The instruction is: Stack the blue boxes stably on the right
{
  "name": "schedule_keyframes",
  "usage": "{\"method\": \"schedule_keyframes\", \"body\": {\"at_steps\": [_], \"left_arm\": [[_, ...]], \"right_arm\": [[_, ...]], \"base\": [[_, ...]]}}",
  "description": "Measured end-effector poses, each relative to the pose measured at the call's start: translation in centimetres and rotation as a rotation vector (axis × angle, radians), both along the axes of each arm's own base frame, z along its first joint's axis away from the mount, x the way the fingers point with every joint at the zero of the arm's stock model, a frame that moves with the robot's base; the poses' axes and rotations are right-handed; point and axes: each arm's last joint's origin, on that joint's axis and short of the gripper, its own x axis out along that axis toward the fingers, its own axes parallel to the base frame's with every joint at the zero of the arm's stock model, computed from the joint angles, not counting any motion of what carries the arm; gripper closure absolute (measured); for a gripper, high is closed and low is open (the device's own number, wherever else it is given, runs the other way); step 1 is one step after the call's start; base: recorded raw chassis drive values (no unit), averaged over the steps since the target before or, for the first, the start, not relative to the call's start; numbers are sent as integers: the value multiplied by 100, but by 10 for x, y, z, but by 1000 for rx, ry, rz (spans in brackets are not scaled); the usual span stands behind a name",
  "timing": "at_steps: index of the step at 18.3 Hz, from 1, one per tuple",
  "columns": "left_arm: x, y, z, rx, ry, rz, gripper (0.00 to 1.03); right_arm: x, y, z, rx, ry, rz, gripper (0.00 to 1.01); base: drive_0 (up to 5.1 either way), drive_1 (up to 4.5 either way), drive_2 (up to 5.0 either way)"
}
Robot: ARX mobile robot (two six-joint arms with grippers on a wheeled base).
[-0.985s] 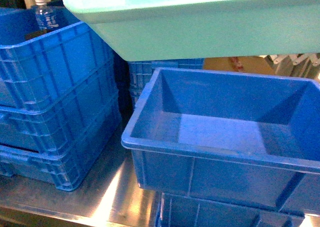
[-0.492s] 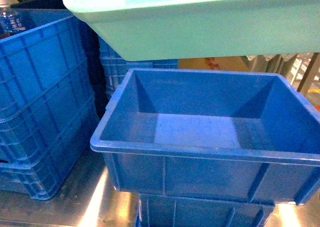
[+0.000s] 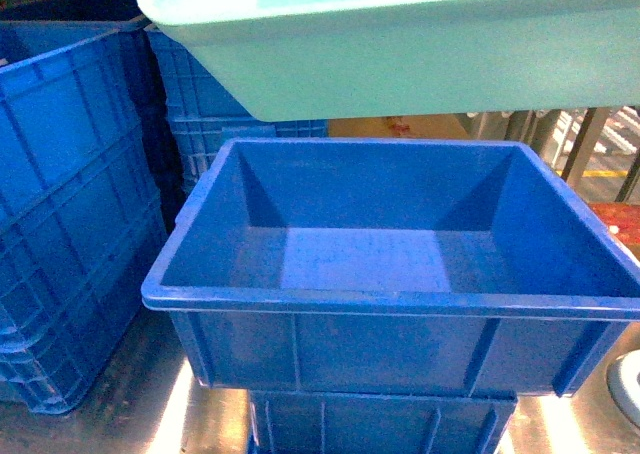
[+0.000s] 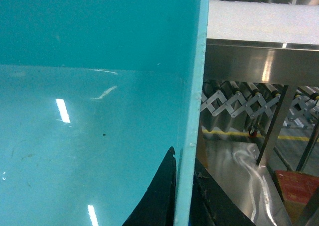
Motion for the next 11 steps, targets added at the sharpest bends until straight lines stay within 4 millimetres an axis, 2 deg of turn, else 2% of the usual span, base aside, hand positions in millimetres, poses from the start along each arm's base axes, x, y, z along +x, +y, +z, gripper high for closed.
{"method": "schedule_keyframes", "body": {"at_steps": [7,11], "left_arm": [[-1,1,1,-1,-5,2,101],[0,1,-1,6,7,4,101]], "right_arm": [[-1,0,2,0,-8,1,95],[1,1,-1,0,7,1,95]], "base": [[-10,410,-431],[-1,64,-66]]}}
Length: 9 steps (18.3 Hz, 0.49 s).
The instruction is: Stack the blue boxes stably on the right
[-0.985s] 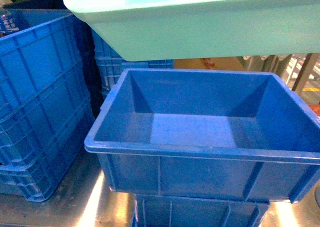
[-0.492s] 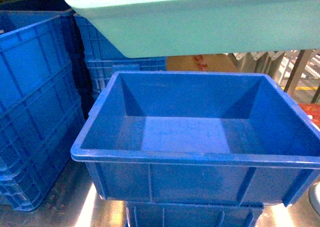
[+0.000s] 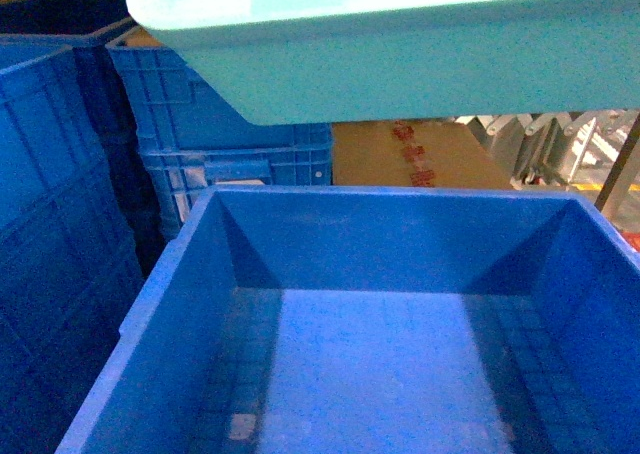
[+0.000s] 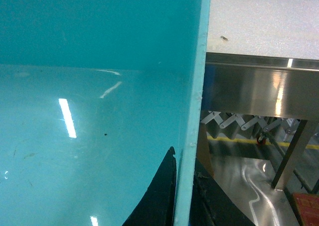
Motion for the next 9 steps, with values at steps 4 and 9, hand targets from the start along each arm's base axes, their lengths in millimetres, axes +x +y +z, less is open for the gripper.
{"method": "schedule_keyframes", "body": {"at_steps": [4,9], "left_arm": [[0,0,0,0,-3,0,101],[-1,8,-28,72,130,26,101]], "right_arm": [[0,0,1,0,-3,0,95],[-7,12,-29,-8,153,44,95]], "base": [[0,0,0],[0,0,0]]}}
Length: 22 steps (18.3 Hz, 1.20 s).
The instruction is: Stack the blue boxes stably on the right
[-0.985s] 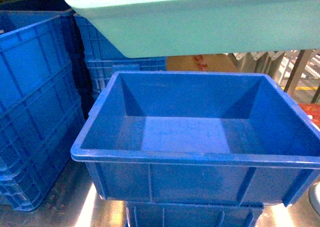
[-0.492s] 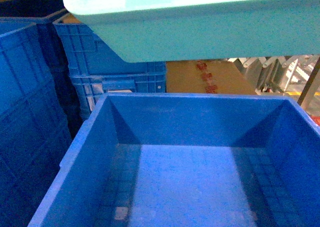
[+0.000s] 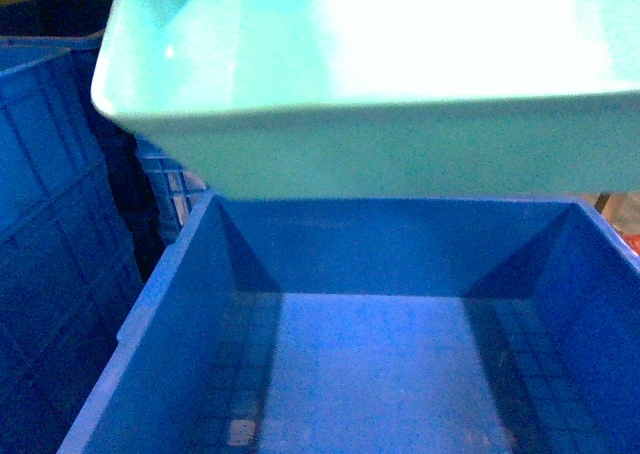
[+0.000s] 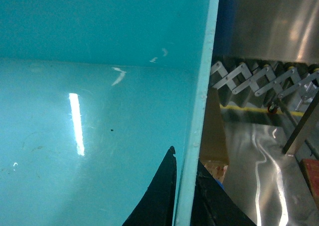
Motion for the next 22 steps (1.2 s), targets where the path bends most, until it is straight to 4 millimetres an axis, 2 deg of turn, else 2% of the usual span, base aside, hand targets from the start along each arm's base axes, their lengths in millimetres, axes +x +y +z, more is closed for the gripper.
{"method": "schedule_keyframes", "body": {"at_steps": [2,4,6,8,10,11,14,17,22], "left_arm": [[-4,4,-23,21,103,15,101],[1,4,-54,26,210,12,101],[20,4,-91,33,298,-5,101],[38,8,-125,39,361,-10,101],[57,15,-151,45,413,-6,101],[64,16,-158,48,421,-7,101],[76,11,-160,35,430,-22,101],[83,-5,-155,11,424,-35,101],[78,-6,-164,35,463,-1,101]], "right_arm": [[-6,5,-22,-17,82,17,95],[-4,8,-63,-25,183,11,95],[10,9,-101,-36,249,-3,95],[25,10,-130,-51,296,-2,95],[47,10,-161,-58,357,5,95],[53,8,-169,-58,377,7,95],[66,-11,-176,-36,411,-16,95],[71,-32,-175,-7,424,-41,95],[71,-29,-176,-29,435,-10,95]], "base": [[0,0,0],[0,0,0],[0,0,0],[0,0,0],[0,0,0],[0,0,0],[0,0,0],[0,0,0],[0,0,0]]}}
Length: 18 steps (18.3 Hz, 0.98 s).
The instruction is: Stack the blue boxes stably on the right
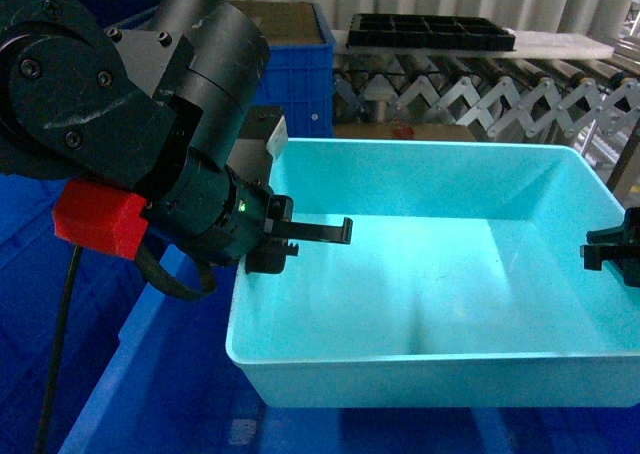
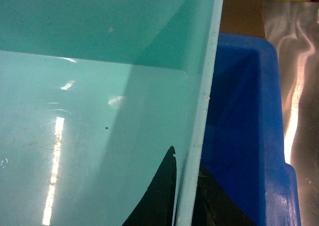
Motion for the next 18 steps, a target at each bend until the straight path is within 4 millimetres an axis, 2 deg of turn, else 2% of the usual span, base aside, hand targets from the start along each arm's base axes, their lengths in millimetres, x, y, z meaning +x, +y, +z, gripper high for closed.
{"method": "schedule_keyframes", "body": {"at_steps": [3,6,14,18], "left_arm": [[-1,0,-5,-11,1,9,101],[-1,9,-22,-8,55,39,101],[5,14,-20,-17,24,34,101],[5,14,-20,-14,27,30,101]], "right_arm": [[0,0,-2,-10,-3,6,95],[0,11,-14,-23,32,27,95],[7,31,-12,-51,-5,24,95],[7,32,-13,-53,-2,23,95]], "base": [[0,0,0],[0,0,0],[0,0,0],[0,0,0]]}}
